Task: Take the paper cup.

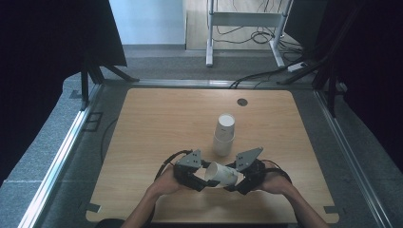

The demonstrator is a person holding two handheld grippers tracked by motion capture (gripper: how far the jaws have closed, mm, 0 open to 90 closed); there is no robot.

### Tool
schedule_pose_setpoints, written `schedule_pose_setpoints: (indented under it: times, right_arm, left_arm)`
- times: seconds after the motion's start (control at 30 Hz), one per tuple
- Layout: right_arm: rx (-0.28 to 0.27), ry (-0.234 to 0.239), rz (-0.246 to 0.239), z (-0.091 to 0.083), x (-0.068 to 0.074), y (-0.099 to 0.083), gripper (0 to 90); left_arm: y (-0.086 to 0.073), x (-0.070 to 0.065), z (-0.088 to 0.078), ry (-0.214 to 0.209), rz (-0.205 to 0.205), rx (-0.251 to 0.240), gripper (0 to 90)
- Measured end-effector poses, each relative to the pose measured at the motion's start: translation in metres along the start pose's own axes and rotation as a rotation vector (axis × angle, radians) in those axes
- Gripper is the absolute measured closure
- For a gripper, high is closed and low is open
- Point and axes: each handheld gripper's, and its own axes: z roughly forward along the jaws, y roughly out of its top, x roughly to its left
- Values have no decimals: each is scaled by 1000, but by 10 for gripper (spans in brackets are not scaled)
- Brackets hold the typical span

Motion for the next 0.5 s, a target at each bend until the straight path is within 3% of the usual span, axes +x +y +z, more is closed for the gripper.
schedule_pose_setpoints:
  times: [0.1,0.2,0.43,0.5]
  right_arm:
    - [24,-5,4,-5,0,3,237]
    - [96,-7,-10,-9,-1,11,210]
    - [362,18,-82,0,0,38,195]
    - [413,24,-106,5,0,46,199]
  left_arm:
    - [0,0,-1,7,1,5,378]
    - [2,0,-1,7,6,12,378]
    - [3,-3,3,13,22,51,378]
    - [3,-3,4,13,23,57,378]
